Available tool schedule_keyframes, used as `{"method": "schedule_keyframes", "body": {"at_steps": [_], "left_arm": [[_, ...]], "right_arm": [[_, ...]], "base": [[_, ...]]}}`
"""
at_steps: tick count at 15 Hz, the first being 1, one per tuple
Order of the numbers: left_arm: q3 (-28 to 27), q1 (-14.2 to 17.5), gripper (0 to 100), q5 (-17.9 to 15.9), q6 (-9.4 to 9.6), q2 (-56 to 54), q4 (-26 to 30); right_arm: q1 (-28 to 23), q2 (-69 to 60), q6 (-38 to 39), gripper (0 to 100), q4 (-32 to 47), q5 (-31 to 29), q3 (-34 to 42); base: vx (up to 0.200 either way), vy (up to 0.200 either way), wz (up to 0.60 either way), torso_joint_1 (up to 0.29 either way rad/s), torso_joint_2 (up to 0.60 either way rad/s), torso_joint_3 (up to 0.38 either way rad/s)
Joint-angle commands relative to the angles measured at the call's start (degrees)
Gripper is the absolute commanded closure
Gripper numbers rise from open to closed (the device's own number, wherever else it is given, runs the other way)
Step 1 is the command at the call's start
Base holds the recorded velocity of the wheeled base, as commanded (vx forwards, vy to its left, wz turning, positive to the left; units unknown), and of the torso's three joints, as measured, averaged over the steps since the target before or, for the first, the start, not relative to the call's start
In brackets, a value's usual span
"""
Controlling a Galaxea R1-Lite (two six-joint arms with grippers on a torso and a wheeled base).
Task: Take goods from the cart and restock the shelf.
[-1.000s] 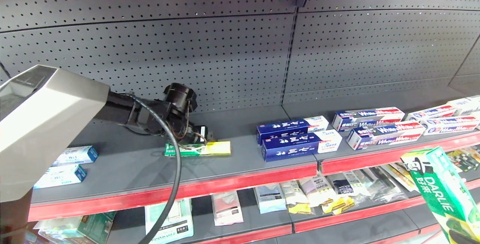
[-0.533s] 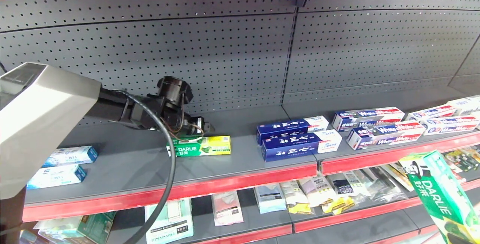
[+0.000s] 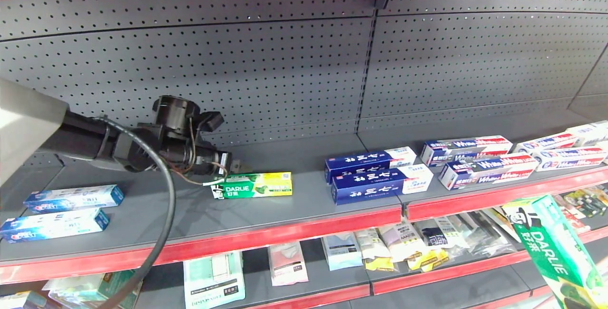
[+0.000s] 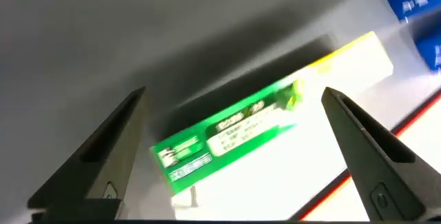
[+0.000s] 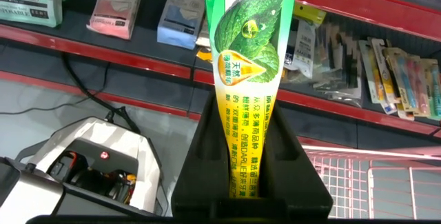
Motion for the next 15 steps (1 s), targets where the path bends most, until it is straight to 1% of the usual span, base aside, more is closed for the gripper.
{"method": "schedule_keyframes", "body": {"at_steps": [1,2,3,4,5,6,7,8,11,13,14,15], "left_arm": [[9.4,4.2,0,-6.2,5.21,-2.4,-9.2],[12.8,5.9,0,-9.7,8.11,-2.4,-14.2],[14.2,6.8,0,-11.5,9.43,-2.4,-16.4],[17.3,8.8,0,-16.6,12.94,-2.4,-20.7],[19.2,10.7,0,-21.4,16.90,-2.4,-22.1],[19.8,11.7,0,-23.8,19.27,-2.6,-22.0],[20.3,12.8,0,-26.9,20.76,-3.1,-21.7],[20.6,13.3,0,-29.0,20.76,-3.6,-21.4],[20.6,14.0,0,-31.8,21.03,-3.3,-19.7],[20.5,13.8,0,-32.0,21.56,-2.7,-18.3],[20.0,13.8,0,-32.1,24.46,-0.9,-18.2],[20.0,13.8,0,-32.1,24.46,-0.9,-18.2]], "right_arm": [[0.0,0.1,-0.2,100,0.0,0.0,0.1],[-0.1,0.1,-0.4,100,0.0,-0.1,-0.1],[-0.1,0.1,-0.5,100,0.0,-0.1,-0.1],[-0.2,0.0,-0.8,100,0.0,-0.2,-0.2],[-0.2,0.1,-0.8,100,0.0,-0.2,-0.3],[-0.2,0.1,-1.0,100,0.0,-0.2,-0.2],[-0.3,0.1,-1.2,100,0.0,-0.4,0.0],[-0.3,0.1,-1.2,100,0.0,-1.3,0.1],[-0.2,0.4,-1.2,100,0.0,-2.4,-0.2],[-0.2,1.0,-1.2,100,0.0,-2.7,-0.6],[-0.2,1.8,-1.2,100,0.0,-3.1,-0.7],[-0.2,1.8,-1.2,100,0.0,-3.1,-0.7]], "base": [[0.000,0.000,0.00,0.000,0.00,0.000],[0.000,0.000,0.00,0.000,0.00,0.000],[0.000,0.000,0.00,0.000,0.00,0.000],[0.000,0.000,0.00,0.000,0.00,0.000],[0.000,0.000,0.00,0.000,0.00,0.000],[0.000,0.000,0.00,0.000,0.00,0.000],[0.000,0.000,0.00,0.000,0.00,0.000],[0.000,0.000,0.00,0.000,0.00,0.000],[0.000,0.000,0.00,0.000,0.00,0.000],[0.000,0.000,0.00,0.000,0.00,0.000],[0.000,0.000,0.00,0.000,0.00,0.000],[0.000,0.000,0.00,0.000,0.00,0.000]]}}
